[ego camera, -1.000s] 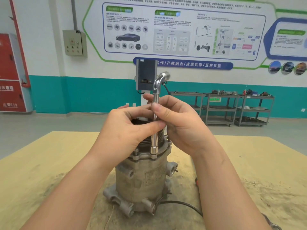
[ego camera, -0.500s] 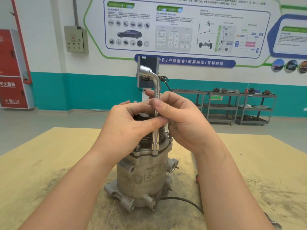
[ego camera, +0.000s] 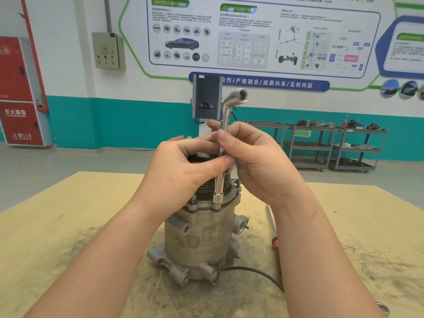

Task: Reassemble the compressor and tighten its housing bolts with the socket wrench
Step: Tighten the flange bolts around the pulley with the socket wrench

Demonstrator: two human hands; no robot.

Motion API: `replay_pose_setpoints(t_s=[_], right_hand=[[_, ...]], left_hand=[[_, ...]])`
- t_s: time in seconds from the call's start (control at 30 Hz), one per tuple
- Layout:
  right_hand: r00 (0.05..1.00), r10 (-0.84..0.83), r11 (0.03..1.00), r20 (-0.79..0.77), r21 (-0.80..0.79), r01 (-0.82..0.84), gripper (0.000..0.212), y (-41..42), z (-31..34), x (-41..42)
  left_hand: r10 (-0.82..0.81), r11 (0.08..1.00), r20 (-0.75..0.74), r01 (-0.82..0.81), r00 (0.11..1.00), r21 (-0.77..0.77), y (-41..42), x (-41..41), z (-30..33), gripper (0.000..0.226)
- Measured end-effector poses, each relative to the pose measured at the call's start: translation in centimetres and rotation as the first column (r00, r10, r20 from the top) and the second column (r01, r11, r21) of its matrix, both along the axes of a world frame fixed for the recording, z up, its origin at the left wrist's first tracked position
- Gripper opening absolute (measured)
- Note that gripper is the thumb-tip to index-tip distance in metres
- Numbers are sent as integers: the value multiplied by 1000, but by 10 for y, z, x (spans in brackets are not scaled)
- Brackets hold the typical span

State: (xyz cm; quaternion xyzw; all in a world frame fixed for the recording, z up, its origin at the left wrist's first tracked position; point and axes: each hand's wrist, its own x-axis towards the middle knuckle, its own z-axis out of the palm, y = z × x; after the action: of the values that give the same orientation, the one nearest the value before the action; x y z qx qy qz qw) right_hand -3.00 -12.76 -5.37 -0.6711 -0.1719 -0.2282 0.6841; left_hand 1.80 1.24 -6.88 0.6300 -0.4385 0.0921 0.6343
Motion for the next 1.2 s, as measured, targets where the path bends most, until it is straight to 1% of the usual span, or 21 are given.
replay_pose_setpoints(t_s=[0.03,0.1,0.13,0.2,0.23,0.27,0.33,0.4,0.47,0.53,0.6,0.63,0.67,0.77,0.83,0.9,1.0,1.2], right_hand=[[1000,-7,1000,3,16,7,18,1,1,-1],[1000,-2,1000,-2,13,3,28,1,1,0],[1000,7,1000,-6,-7,-7,26,1,1,0],[1000,16,998,-13,-61,-17,13,0,0,1],[1000,27,997,-14,-75,-28,12,-1,0,0],[999,38,996,-12,-85,-39,18,-2,0,0],[999,35,994,-5,-102,-36,22,-3,2,-2],[1000,7,993,4,-116,-6,19,-2,2,-1],[999,-33,995,9,-89,34,14,1,1,1],[998,-57,998,8,-38,58,11,3,0,3],[998,-60,998,5,18,60,19,5,0,2],[998,-61,998,-1,26,61,21,5,0,3],[998,-60,998,-4,16,61,20,4,0,3],[1000,-7,998,8,-63,8,7,2,0,2],[998,64,997,14,-54,-63,17,1,0,0],[996,91,995,25,-42,-90,22,-1,0,-2],[998,32,996,45,-81,-28,21,-3,0,0],[998,-13,994,59,-109,20,20,-1,0,2]], left_hand=[[-10,1000,-23,9,1000,-14,0,-2,1,21],[-14,1000,-23,14,1000,-25,1,-2,1,20],[-15,1000,-19,15,1000,-22,0,-1,1,15],[-13,1000,-11,13,1000,-18,1,1,0,9],[3,1000,5,-3,1000,-9,1,3,-1,8],[28,1000,25,-28,999,6,1,5,-2,7],[66,996,84,-70,994,54,1,5,-2,10],[76,991,139,-89,987,96,1,3,-1,12],[71,991,162,-88,984,102,1,3,-1,11],[34,997,94,-40,995,64,2,4,0,11],[-4,1000,25,3,1000,27,2,0,2,15],[2,1000,25,-2,1000,17,1,-1,2,15],[19,1000,38,-19,999,13,0,-2,2,12],[49,999,57,-49,997,-6,-1,0,0,1],[57,998,78,-58,995,3,0,2,-1,10],[69,997,126,-73,990,34,0,2,0,19],[85,992,209,-103,974,76,0,0,1,28],[50,988,235,-82,971,132,0,0,1,31]])
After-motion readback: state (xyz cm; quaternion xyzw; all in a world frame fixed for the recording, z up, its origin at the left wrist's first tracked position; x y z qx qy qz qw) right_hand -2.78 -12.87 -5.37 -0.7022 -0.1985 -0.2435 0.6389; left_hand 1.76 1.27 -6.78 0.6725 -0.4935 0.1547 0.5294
